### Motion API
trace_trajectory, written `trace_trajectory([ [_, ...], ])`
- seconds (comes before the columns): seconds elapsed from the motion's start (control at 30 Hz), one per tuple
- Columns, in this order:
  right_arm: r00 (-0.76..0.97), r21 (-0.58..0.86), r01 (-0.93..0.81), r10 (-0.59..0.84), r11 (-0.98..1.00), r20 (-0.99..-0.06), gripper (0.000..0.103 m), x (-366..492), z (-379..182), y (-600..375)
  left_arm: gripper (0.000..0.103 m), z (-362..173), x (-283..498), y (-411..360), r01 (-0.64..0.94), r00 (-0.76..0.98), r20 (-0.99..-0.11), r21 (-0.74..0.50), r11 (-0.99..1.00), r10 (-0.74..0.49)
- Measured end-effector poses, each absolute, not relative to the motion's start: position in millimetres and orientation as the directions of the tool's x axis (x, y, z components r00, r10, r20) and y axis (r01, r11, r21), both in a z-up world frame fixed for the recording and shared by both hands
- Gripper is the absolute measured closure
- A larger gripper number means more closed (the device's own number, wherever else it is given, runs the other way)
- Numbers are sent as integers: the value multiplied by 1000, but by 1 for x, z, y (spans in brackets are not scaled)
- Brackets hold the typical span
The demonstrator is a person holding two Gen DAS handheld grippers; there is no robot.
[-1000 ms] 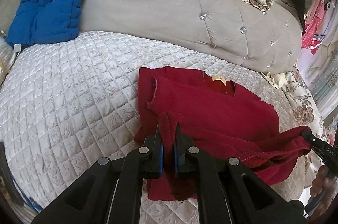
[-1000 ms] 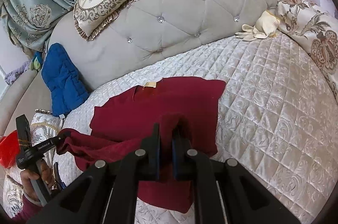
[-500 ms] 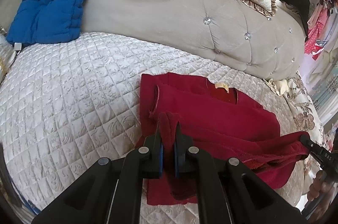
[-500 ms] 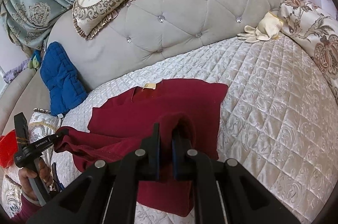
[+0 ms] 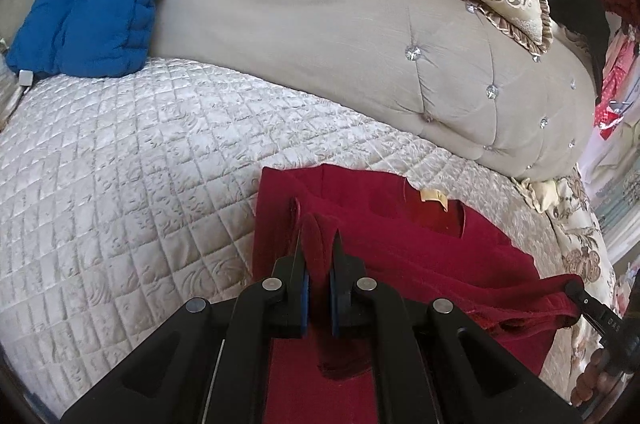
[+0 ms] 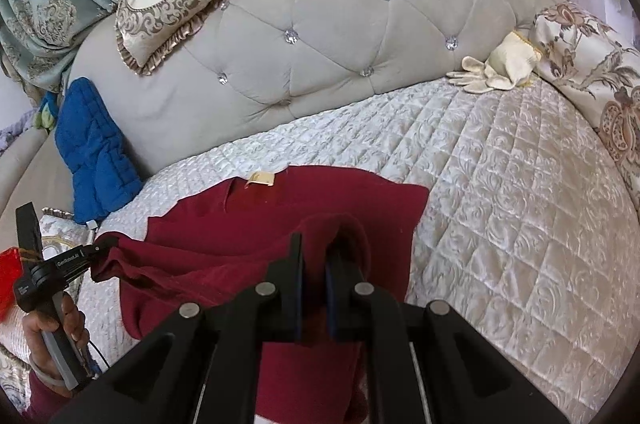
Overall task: Fold small clothes
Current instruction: 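Lift the hem with both tools and fold it toward the collar, then lay the folded hem on the collar and open both tools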
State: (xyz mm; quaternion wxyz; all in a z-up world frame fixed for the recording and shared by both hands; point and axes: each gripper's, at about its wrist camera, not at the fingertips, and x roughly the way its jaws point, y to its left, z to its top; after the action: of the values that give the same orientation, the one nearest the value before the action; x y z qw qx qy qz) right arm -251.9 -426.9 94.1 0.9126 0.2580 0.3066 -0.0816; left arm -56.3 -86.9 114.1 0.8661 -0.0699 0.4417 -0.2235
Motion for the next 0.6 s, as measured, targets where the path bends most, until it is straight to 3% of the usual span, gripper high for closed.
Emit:
trace_trajectory([
  [0.2, 780, 412, 332, -2, 849, -625, 94, -234, 80, -434, 103, 99, -38, -87, 303, 483, -731, -377, 875, -482],
  [0.6, 770, 429, 358, -3, 829, -638, 94, -216, 66, -452, 103, 95, -25, -102, 318, 485, -730, -366, 875, -482],
])
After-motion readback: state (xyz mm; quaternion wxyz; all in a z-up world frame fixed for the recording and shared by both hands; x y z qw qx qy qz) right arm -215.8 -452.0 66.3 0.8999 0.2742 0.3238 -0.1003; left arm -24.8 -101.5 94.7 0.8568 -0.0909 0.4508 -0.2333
